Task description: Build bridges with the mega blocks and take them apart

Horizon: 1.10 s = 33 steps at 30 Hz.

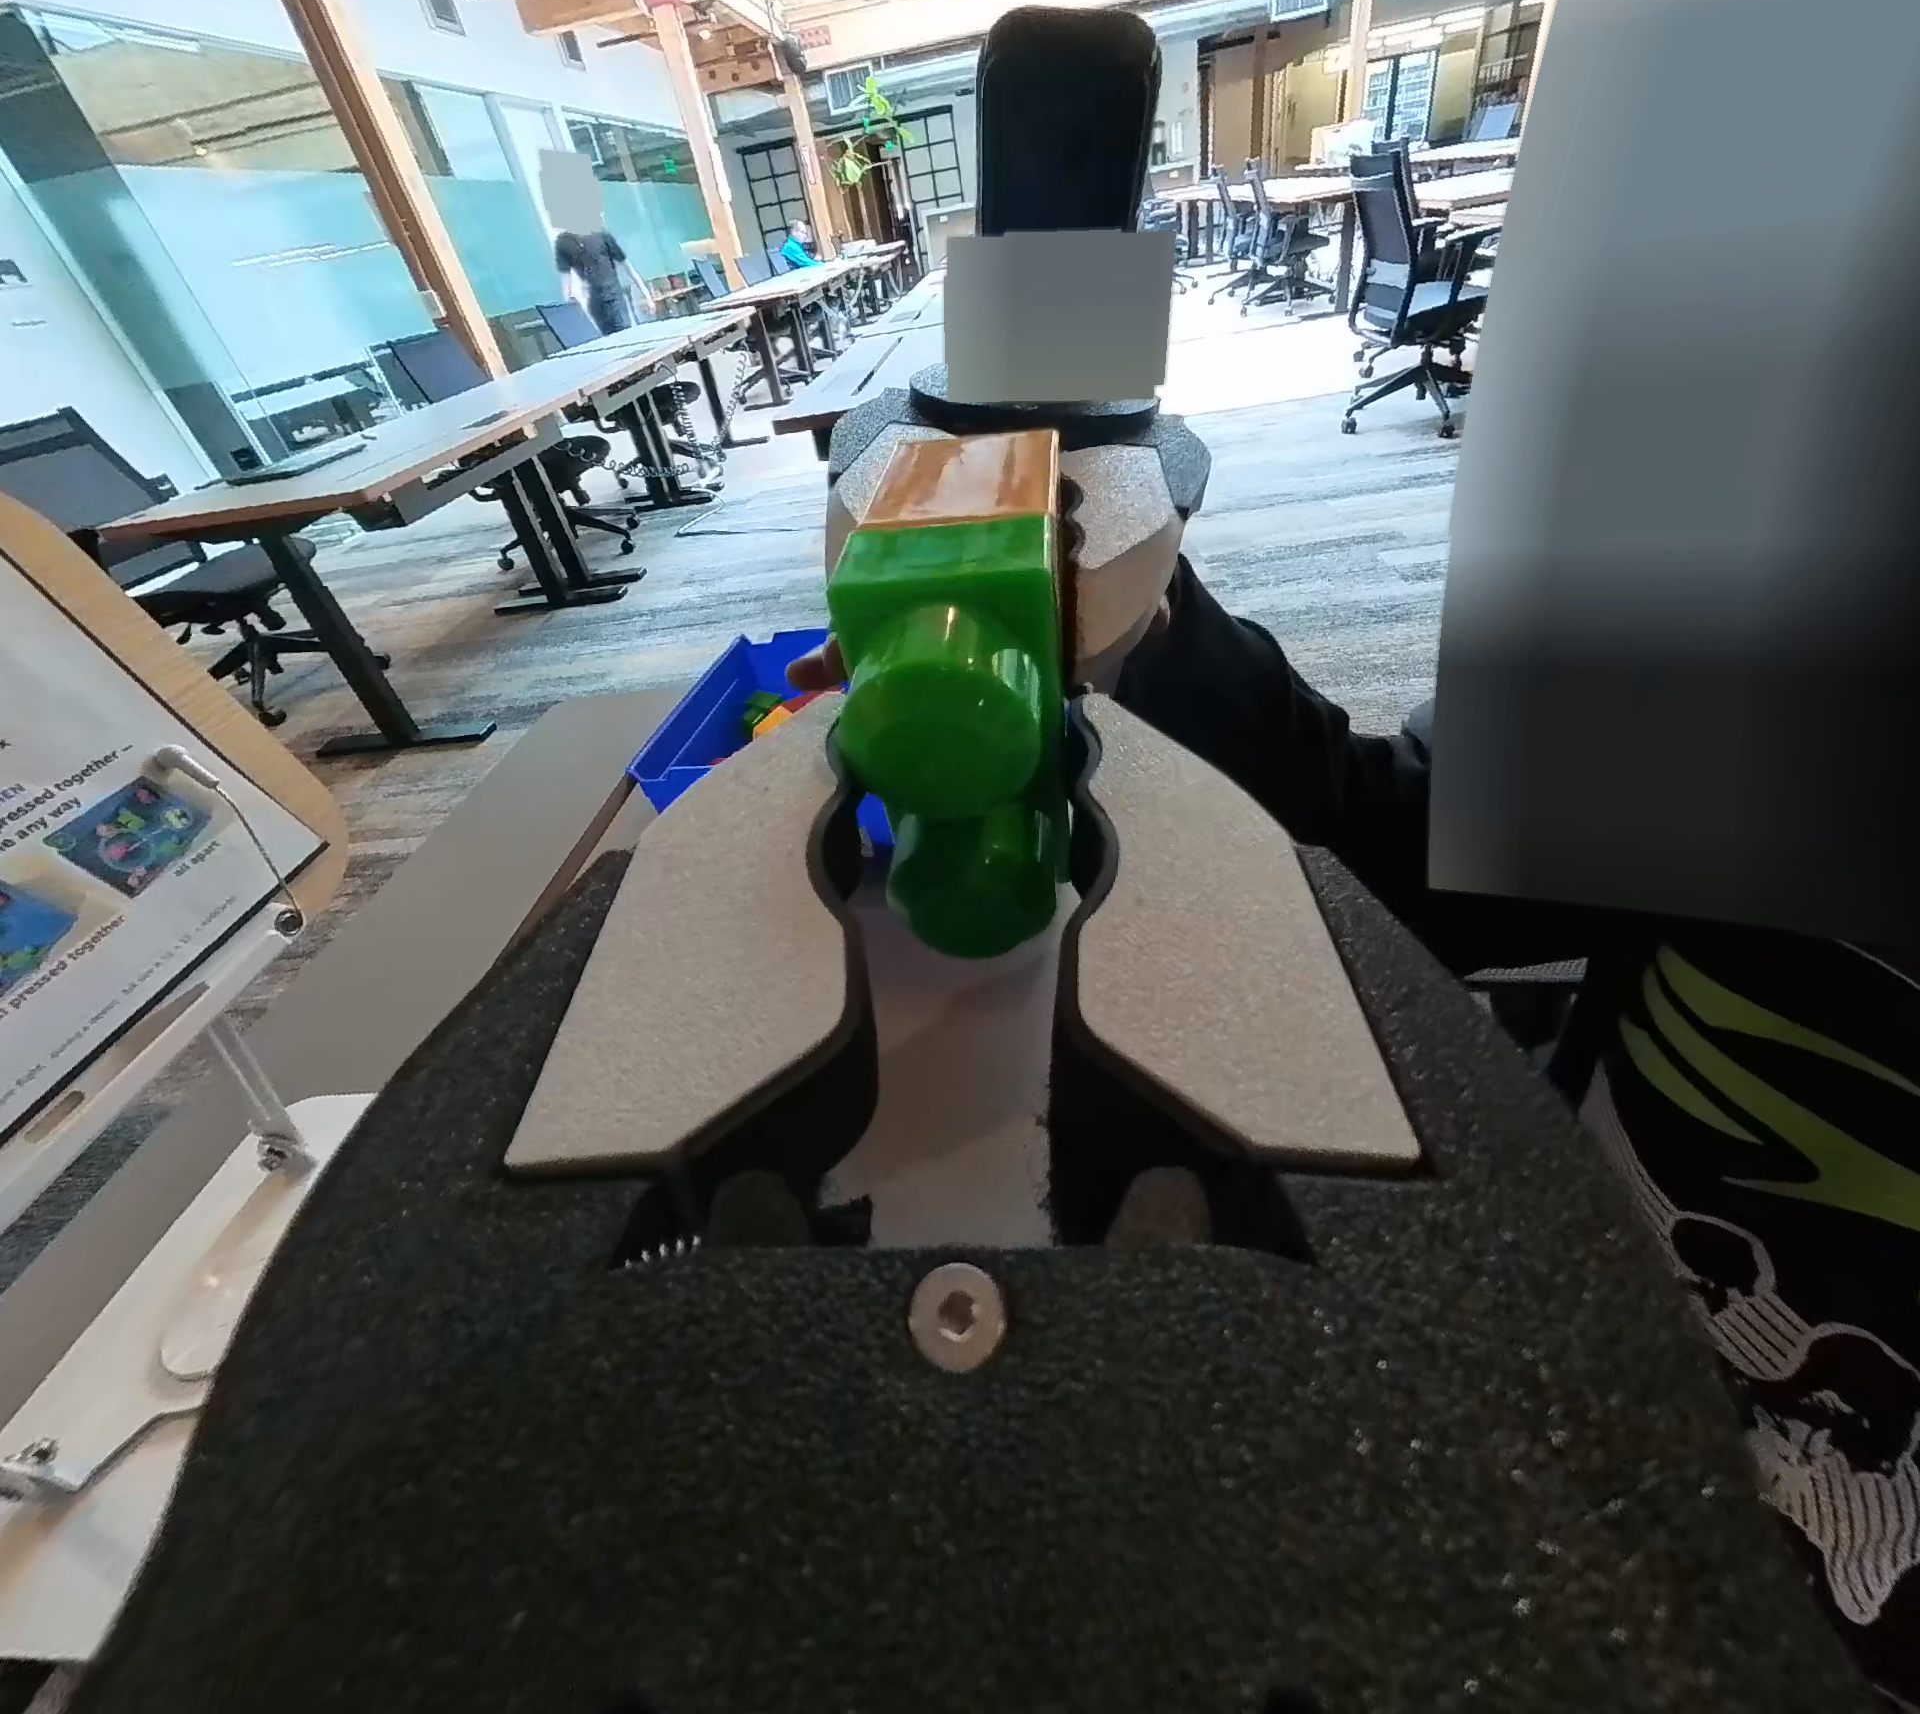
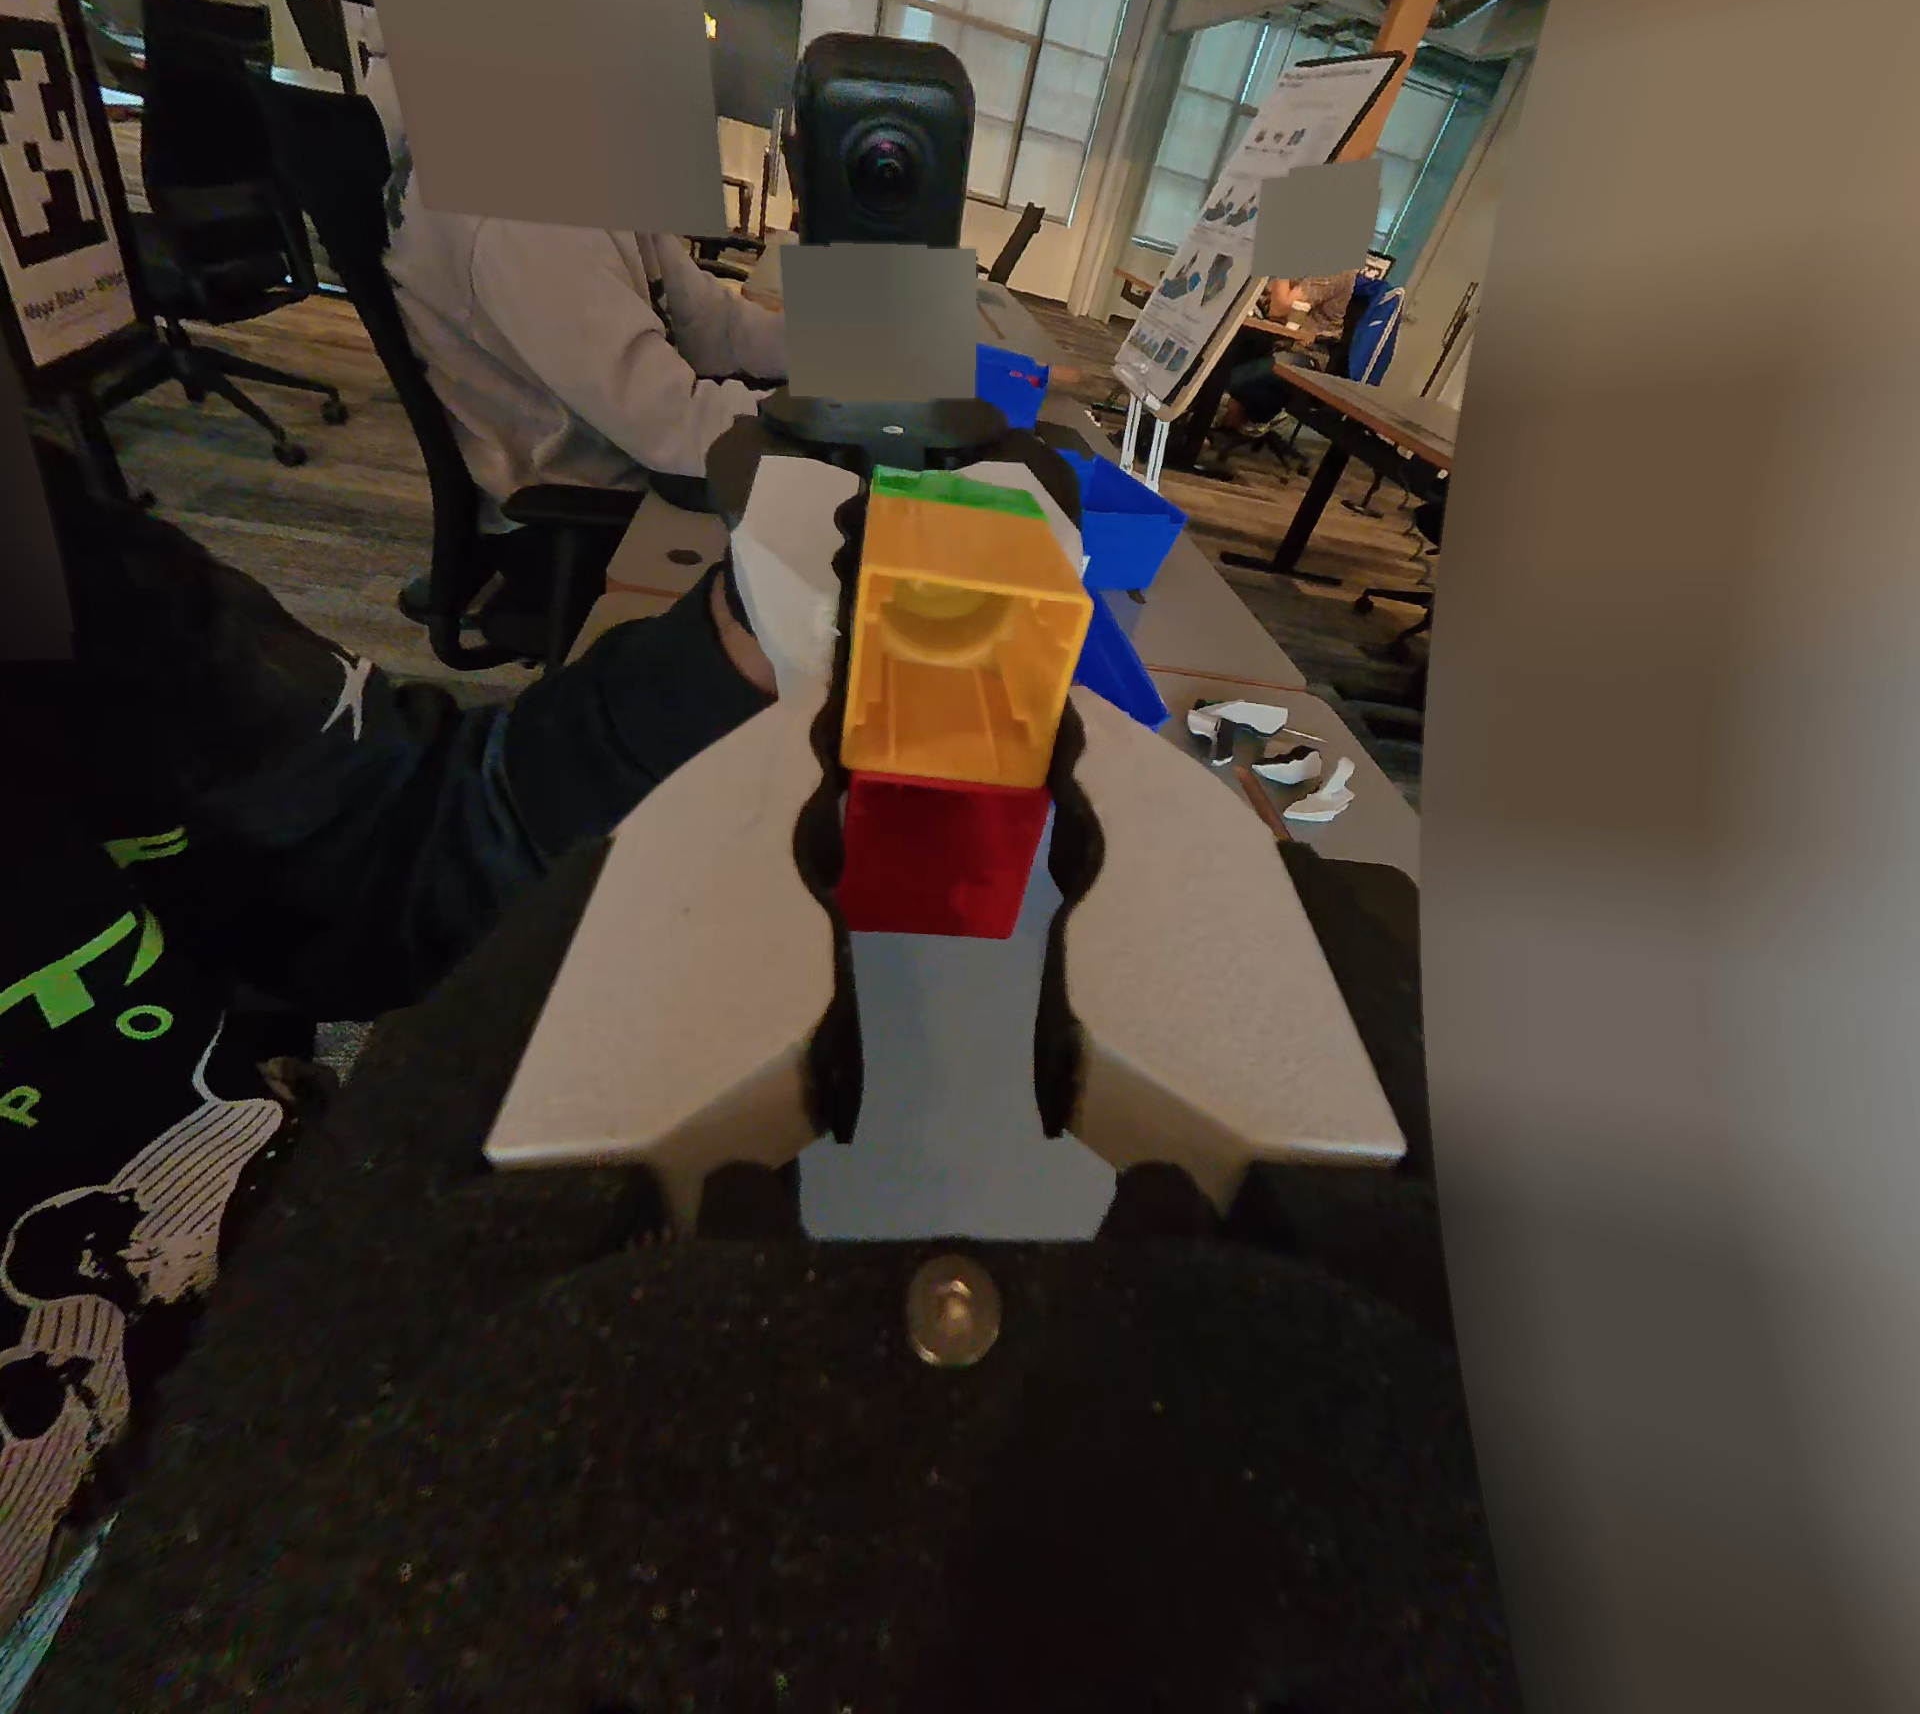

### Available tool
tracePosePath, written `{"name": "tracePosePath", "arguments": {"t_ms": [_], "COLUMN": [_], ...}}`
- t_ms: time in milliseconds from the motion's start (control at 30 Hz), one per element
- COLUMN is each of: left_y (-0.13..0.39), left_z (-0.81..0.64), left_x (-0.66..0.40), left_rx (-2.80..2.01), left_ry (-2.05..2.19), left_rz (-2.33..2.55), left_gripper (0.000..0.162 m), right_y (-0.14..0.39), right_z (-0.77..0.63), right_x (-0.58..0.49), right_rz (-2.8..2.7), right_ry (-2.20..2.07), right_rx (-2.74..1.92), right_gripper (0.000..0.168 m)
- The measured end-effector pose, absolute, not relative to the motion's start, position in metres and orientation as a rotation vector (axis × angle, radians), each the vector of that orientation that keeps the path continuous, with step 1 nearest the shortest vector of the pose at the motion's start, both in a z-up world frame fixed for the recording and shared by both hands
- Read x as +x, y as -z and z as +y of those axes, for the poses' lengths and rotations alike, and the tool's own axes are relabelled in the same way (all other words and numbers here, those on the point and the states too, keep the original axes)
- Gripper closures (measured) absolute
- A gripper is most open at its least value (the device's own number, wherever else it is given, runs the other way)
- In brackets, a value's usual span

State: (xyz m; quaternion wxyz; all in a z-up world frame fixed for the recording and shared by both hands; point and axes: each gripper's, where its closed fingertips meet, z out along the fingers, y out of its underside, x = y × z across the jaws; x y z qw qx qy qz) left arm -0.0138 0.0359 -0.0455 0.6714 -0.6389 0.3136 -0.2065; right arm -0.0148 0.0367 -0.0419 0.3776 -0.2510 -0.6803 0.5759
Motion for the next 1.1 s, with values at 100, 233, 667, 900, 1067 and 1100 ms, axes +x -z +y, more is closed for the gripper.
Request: {"name": "tracePosePath", "arguments": {"t_ms": [100,233,667,900,1067,1100], "left_y": [0.046,0.048,0.052,0.050,0.008,0.005], "left_z": [0.037,0.037,0.044,0.043,-0.002,-0.008], "left_x": [-0.014,-0.014,-0.014,-0.016,-0.097,-0.104], "left_rx": [-1.448,-1.458,-1.491,-1.498,-1.336,-1.325], "left_ry": [0.453,0.441,0.466,0.461,0.372,0.340], "left_rz": [0.707,0.711,0.691,0.679,0.445,0.427], "left_gripper": [0.126,0.126,0.127,0.128,0.128,0.128], "right_y": [0.044,0.046,0.050,0.052,0.016,0.012], "right_z": [0.038,0.039,0.047,0.050,0.129,0.141], "right_x": [-0.015,-0.015,-0.014,-0.012,0.041,0.051], "right_rz": [-1.750,-1.765,-1.794,-1.802,-1.491,-1.440], "right_ry": [-1.472,-1.470,-1.477,-1.471,-1.513,-1.507], "right_rx": [-0.638,-0.636,-0.653,-0.645,-0.704,-0.715], "right_gripper": [0.132,0.132,0.132,0.132,0.133,0.133]}}
